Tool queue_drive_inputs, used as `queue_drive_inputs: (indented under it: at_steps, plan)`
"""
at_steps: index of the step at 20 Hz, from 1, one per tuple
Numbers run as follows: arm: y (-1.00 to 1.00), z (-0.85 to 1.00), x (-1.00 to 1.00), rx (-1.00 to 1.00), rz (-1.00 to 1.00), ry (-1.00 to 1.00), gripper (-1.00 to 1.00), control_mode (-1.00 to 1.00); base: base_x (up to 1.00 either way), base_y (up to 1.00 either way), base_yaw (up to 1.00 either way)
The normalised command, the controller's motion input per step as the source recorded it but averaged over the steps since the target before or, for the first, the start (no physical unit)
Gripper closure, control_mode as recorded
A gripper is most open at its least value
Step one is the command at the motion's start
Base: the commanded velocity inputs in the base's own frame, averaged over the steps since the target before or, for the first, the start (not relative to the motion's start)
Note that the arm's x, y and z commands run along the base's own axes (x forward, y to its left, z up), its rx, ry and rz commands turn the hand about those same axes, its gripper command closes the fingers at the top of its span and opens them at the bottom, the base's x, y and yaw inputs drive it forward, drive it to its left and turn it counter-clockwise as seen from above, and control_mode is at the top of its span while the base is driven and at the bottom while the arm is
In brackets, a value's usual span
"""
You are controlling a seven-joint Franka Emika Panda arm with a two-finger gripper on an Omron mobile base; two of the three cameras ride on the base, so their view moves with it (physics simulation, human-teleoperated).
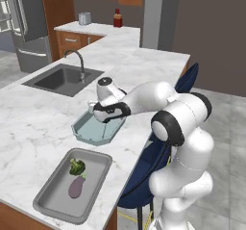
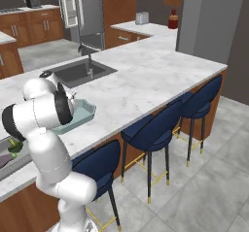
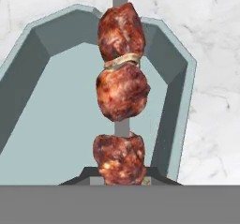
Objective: Place the cold items (eggplant and broccoli) from the fridge in one tupperware on the dining counter. Place the warm items (kebab skewer and hot dog) in the stove area in another tupperware.
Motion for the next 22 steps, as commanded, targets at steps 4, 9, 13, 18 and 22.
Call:
queue_drive_inputs:
  at_steps: [4, 9, 13, 18, 22]
  plan:
    - [0.35, -0.42, 0.65, 0.0, -0.04, 0.1, 1.0, -1.0, 0.0, 0.0, 0.0]
    - [0.29, -0.5, 0.4, 0.0, -0.01, 0.1, 1.0, -1.0, 0.0, 0.0, 0.0]
    - [0.09, -0.37, 0.25, 0.0, 0.0, 0.03, 1.0, -1.0, 0.0, 0.0, 0.0]
    - [0.01, -0.06, 0.0, 0.01, 0.0, -0.05, -1.0, -1.0, 0.0, 0.0, 0.0]
    - [-0.02, 0.04, -0.23, 0.07, 0.0, -0.17, -1.0, -1.0, 0.0, 0.0, 0.0]
